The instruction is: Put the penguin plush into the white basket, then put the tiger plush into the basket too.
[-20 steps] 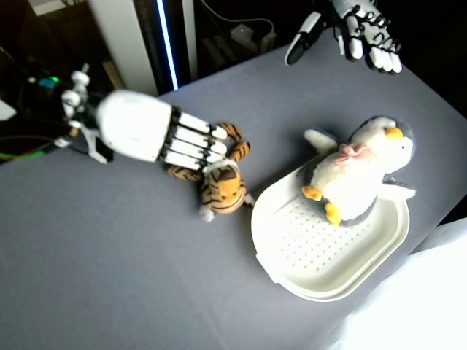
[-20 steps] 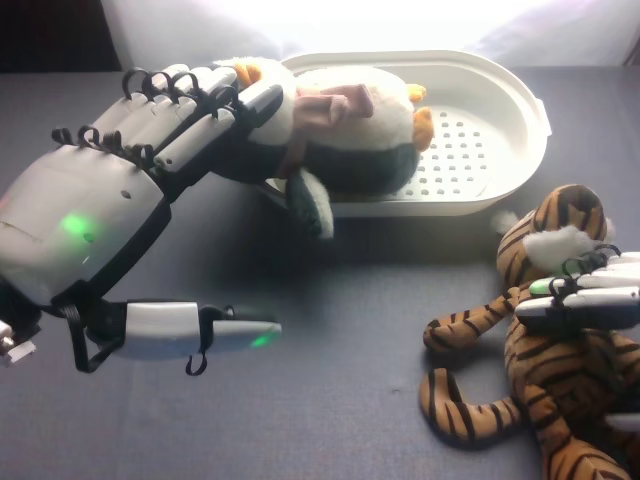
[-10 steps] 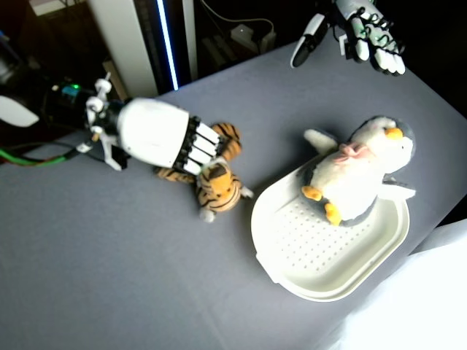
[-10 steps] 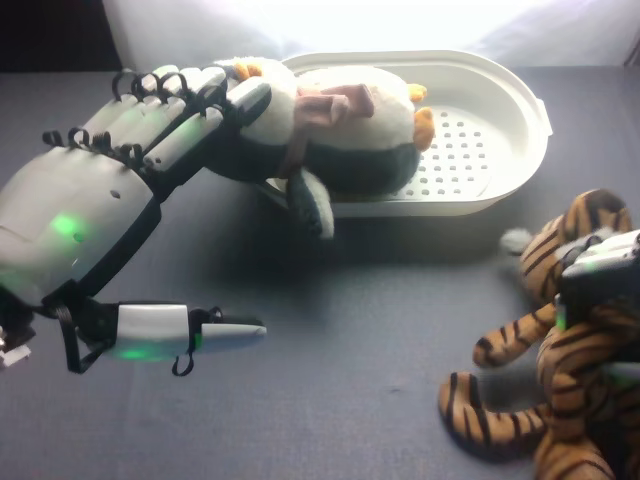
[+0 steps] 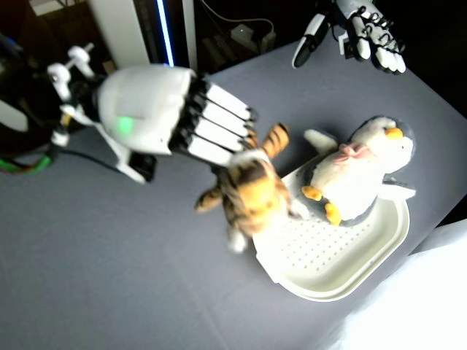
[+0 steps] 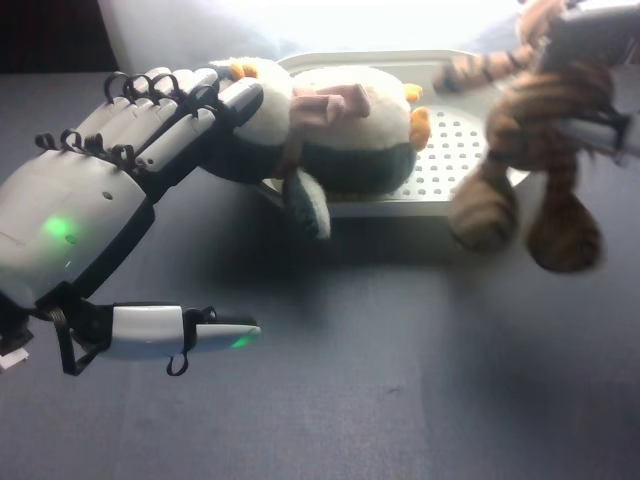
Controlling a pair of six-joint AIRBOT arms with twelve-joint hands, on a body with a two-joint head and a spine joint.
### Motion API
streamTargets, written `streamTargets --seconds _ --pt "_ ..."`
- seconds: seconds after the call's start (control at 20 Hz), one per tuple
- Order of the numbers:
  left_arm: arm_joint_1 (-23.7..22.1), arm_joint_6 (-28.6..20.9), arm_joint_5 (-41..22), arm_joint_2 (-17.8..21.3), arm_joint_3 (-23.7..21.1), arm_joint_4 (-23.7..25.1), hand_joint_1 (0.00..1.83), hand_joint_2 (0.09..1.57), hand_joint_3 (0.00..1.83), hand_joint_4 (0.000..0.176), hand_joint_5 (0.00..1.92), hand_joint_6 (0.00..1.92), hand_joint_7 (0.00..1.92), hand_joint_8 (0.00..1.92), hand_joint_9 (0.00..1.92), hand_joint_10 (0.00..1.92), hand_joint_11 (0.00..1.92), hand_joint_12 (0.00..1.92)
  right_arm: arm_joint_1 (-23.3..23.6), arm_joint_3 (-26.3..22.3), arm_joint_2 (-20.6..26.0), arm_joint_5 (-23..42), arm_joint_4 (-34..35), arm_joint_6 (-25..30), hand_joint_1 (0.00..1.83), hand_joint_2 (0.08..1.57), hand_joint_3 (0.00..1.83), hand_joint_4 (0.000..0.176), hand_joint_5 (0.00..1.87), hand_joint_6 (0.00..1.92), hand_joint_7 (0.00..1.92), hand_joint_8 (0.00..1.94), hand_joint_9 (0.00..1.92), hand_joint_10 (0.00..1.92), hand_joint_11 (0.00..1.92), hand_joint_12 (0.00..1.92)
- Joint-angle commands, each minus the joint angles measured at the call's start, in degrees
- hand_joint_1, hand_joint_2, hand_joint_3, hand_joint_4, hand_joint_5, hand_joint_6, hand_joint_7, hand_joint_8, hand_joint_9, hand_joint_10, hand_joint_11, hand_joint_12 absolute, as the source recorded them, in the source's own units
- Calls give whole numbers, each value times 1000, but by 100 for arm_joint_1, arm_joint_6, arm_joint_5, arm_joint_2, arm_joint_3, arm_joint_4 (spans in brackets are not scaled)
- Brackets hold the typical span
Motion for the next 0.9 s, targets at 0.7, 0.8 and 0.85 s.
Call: streamTargets --seconds 0.7,0.8,0.85 --pt "97 -108 -942 -1 -21 -61 749 783 19 148 0 0 0 0 0 0 0 0 -622 -335 158 1413 562 441 907 1284 12 35 390 3 237 3 70 2 0 8" --pt "201 -220 -1200 20 -22 -132 794 787 15 151 0 0 0 0 0 0 0 0 -1122 -682 390 2449 894 441 641 1264 1 87 374 0 245 5 89 12 29 13" --pt "233 -265 -1308 23 -22 -141 808 781 11 136 0 0 0 0 0 0 0 0 -1287 -762 434 2771 981 441 640 1234 0 80 375 0 271 4 148 11 99 51"
